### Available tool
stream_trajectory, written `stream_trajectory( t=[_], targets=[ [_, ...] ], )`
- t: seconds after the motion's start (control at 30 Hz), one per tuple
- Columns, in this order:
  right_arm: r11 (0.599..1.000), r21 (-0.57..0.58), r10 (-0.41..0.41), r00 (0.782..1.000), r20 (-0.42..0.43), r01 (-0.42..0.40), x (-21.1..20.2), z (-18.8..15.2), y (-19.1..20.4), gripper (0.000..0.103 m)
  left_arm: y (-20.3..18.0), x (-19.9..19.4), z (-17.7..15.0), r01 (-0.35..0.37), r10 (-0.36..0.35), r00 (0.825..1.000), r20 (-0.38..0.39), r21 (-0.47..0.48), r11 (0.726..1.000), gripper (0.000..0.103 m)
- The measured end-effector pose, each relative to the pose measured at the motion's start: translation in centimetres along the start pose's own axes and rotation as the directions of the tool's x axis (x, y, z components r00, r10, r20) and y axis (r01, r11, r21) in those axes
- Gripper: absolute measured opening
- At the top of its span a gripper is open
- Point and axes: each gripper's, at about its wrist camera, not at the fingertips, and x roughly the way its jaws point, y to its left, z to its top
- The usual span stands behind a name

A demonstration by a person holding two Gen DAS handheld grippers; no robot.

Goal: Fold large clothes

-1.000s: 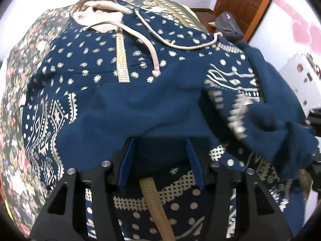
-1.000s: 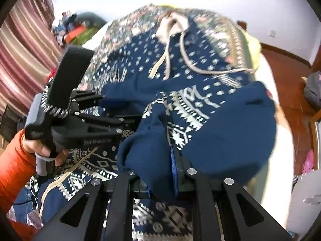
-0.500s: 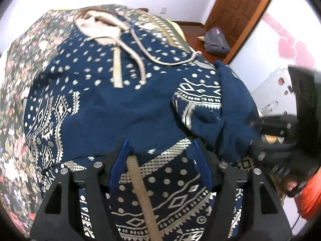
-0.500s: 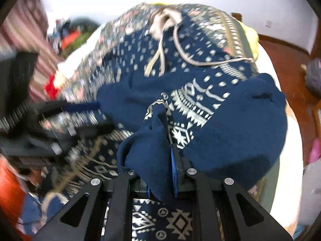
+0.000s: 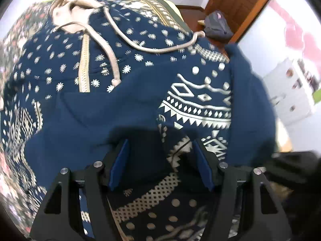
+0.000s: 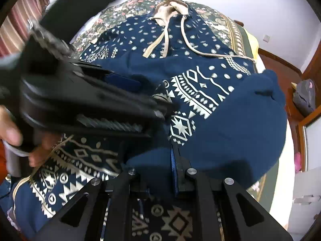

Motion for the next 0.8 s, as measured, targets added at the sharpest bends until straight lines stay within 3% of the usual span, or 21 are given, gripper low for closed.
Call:
stream_trajectory(
  t=[0.1, 0.27, 0.37, 0.57, 0.67, 0.8],
  targets=[
    [1.0, -0.005, 0.009, 1.0, -0.001, -0.009, -1.1, -0.9, -0.3, 0.012, -1.2, 0.1, -0.6, -0.058, 0.056, 0.998, 0.031, 0.08, 0.995, 0.066],
    [0.999, 0.024, 0.031, 0.999, 0.031, -0.032, -4.0, -2.8, -1.6, 0.012, -0.8, 0.2, -0.6, -0.042, 0.04, 0.999, 0.035, 0.067, 0.997, 0.067],
    [0.997, 0.059, 0.04, 0.998, 0.057, -0.043, -6.3, -4.0, -2.8, 0.012, -0.9, 0.0, -0.7, -0.072, 0.069, 0.997, 0.038, 0.072, 0.995, 0.067],
    [0.986, 0.162, -0.065, 0.991, 0.121, 0.045, -10.2, -6.2, -6.4, 0.012, -1.5, -2.8, -1.2, -0.117, 0.115, 0.993, 0.041, 0.075, 0.99, 0.066],
    [0.966, 0.245, -0.123, 0.984, 0.13, 0.088, -11.4, -7.2, -8.7, 0.012, -3.1, -5.1, -0.5, -0.094, 0.086, 0.993, 0.086, 0.085, 0.992, 0.066],
    [0.948, 0.308, -0.126, 0.983, 0.133, 0.079, -11.7, -7.6, -10.7, 0.012, -5.8, -6.4, 1.9, 0.001, -0.01, 0.993, 0.116, 0.078, 0.997, 0.066]
  ],
)
